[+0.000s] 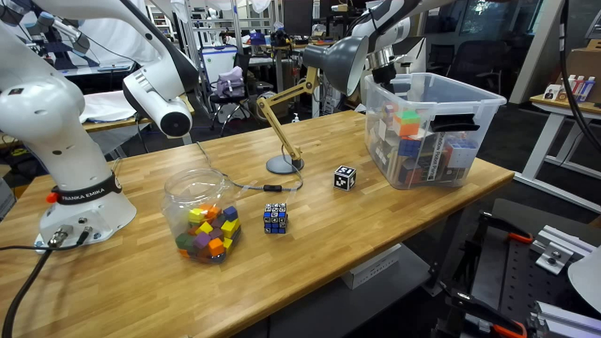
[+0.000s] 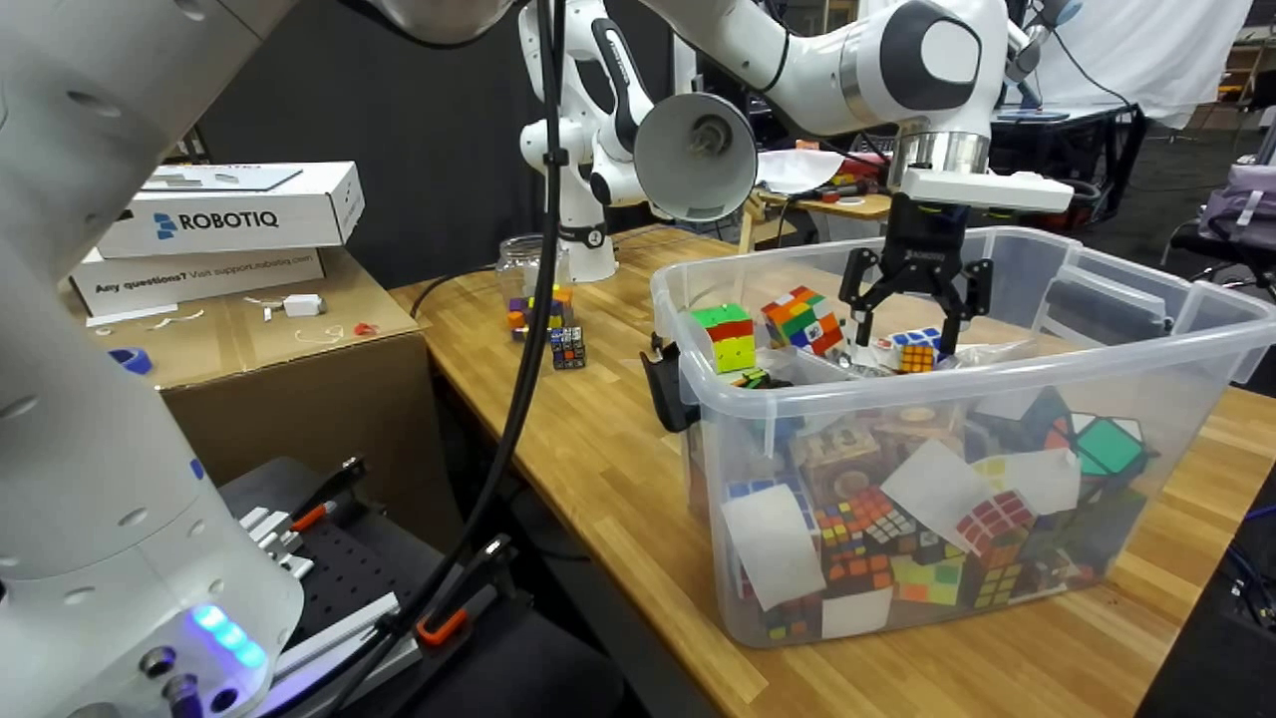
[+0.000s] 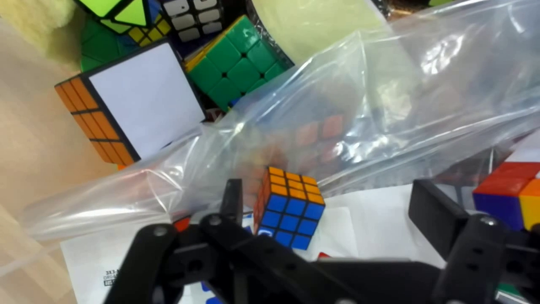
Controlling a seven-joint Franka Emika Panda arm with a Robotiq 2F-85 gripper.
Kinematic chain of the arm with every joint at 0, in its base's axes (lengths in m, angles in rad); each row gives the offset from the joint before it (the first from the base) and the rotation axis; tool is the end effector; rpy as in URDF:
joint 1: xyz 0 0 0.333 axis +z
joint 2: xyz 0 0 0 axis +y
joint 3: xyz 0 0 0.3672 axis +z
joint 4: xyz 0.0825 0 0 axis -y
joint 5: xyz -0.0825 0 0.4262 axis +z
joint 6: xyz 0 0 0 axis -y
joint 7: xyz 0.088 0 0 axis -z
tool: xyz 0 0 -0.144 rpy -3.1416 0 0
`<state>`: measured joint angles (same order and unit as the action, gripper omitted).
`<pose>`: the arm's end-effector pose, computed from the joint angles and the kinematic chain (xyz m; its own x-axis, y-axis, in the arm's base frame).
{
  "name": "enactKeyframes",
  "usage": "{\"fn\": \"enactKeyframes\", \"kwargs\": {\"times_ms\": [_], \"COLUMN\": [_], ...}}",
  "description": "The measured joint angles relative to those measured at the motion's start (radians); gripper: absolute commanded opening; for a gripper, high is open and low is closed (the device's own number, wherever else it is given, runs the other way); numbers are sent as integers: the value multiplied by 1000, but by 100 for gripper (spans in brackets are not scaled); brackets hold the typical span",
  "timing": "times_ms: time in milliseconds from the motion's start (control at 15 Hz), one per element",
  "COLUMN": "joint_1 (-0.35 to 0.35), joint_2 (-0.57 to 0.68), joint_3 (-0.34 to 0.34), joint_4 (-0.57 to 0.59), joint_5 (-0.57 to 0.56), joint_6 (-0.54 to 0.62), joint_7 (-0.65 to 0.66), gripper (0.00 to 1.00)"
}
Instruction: Pick one Rubik's Cube from the box and put it on the table
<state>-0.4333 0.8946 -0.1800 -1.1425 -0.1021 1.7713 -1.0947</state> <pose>0.6726 -0.4415 0.2283 0.7897 0.5226 -0.3213 0.5126 -0.8498 -0.1226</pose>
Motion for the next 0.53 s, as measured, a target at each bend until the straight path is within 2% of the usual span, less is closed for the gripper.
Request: {"fn": "enactKeyframes", "kwargs": {"times_ms": [67,133,200,533], "joint_1": [0,-1,-1,-2], "joint_2": [0,0,1,2], "joint_3": [0,0,0,0], "joint_4": [0,0,-1,-12], "joint_5": [0,0,0,0], "joint_6": [0,-1,-2,-8], "joint_7": [-3,-3,-4,-4], "gripper": [100,92,73,38]}}
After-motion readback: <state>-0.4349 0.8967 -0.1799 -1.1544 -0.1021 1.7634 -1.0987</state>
